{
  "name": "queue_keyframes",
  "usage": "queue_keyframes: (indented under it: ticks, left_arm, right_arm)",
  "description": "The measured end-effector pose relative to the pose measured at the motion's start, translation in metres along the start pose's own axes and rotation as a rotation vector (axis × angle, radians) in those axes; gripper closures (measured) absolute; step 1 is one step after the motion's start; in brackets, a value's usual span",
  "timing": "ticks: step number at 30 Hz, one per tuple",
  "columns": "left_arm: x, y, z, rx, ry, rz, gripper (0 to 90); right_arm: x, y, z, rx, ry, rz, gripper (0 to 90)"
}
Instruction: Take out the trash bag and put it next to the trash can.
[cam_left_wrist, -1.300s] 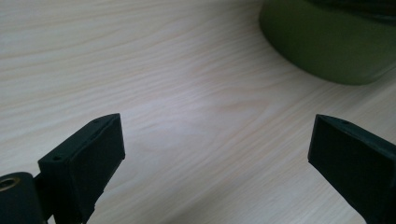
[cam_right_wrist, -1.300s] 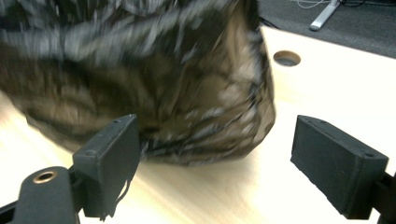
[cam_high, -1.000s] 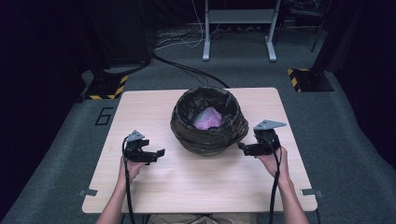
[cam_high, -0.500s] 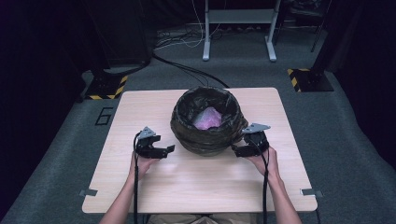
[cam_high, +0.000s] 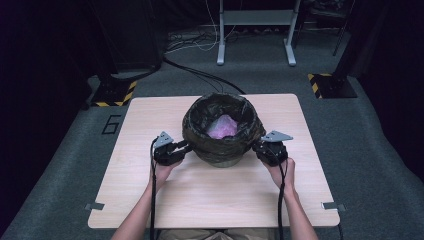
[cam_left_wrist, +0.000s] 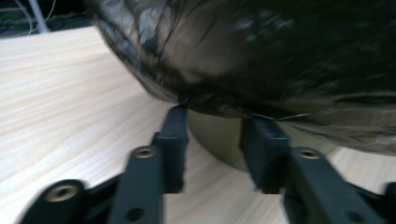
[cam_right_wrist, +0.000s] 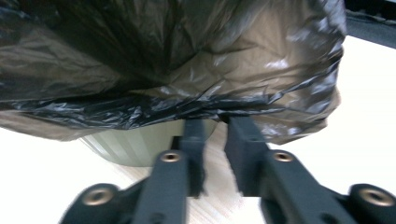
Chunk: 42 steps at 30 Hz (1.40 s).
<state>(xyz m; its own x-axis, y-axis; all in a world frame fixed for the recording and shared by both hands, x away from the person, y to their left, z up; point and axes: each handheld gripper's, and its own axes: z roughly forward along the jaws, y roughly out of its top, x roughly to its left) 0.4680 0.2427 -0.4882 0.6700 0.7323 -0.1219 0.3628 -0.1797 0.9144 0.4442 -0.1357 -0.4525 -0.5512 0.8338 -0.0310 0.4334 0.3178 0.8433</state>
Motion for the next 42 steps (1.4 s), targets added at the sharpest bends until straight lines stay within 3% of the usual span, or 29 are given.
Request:
queue_keyframes:
  ticks: [3, 7, 18, 26, 34, 42]
  left_arm:
    - [-0.001, 0.002, -0.002, -0.016, -0.011, -0.005, 78.9]
    - [0.000, 0.007, -0.008, -0.056, -0.039, -0.019, 86.1]
    - [-0.004, 0.036, -0.032, -0.169, -0.076, -0.005, 88.9]
    - [-0.015, 0.066, -0.053, -0.235, -0.076, 0.048, 90.0]
    - [-0.018, 0.093, -0.064, -0.262, -0.086, 0.076, 90.0]
    - [-0.022, 0.113, -0.061, -0.236, -0.091, 0.116, 90.0]
  right_arm:
    - [0.002, 0.002, -0.004, -0.024, -0.004, -0.002, 89.7]
    - [0.004, 0.004, -0.012, -0.062, -0.009, 0.006, 90.0]
    - [0.007, 0.025, -0.047, -0.194, -0.033, 0.022, 90.0]
    - [0.009, 0.047, -0.073, -0.257, -0.046, 0.018, 90.0]
    - [0.011, 0.078, -0.085, -0.273, -0.037, 0.001, 90.0]
    - [0.012, 0.106, -0.088, -0.282, -0.017, -0.006, 90.0]
